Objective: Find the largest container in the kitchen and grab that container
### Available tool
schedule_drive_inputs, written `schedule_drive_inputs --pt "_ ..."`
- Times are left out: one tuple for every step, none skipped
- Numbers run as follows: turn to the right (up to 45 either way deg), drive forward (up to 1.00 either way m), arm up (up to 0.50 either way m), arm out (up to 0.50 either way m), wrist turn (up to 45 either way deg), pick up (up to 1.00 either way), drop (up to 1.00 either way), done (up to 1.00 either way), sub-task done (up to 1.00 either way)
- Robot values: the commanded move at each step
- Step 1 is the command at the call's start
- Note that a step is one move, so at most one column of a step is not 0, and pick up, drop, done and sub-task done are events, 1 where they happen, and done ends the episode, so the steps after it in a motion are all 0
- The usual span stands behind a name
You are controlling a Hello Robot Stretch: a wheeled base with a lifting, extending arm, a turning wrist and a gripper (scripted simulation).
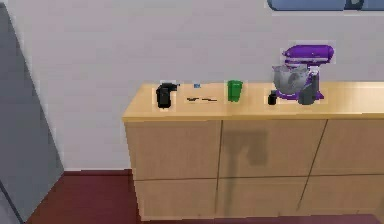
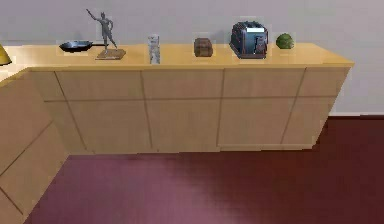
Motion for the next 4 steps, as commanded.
schedule_drive_inputs --pt "3.0 0.00 0.00 0.00 0.0 0.00 0.00 0.00 0.00" --pt "0.0 0.35 0.00 0.00 0.0 0.00 0.00 0.00 0.00" --pt "45.0 0.00 0.00 0.00 0.0 0.00 0.00 0.00 0.00" --pt "45.0 0.00 0.00 0.00 0.0 0.00 0.00 0.00 0.00"
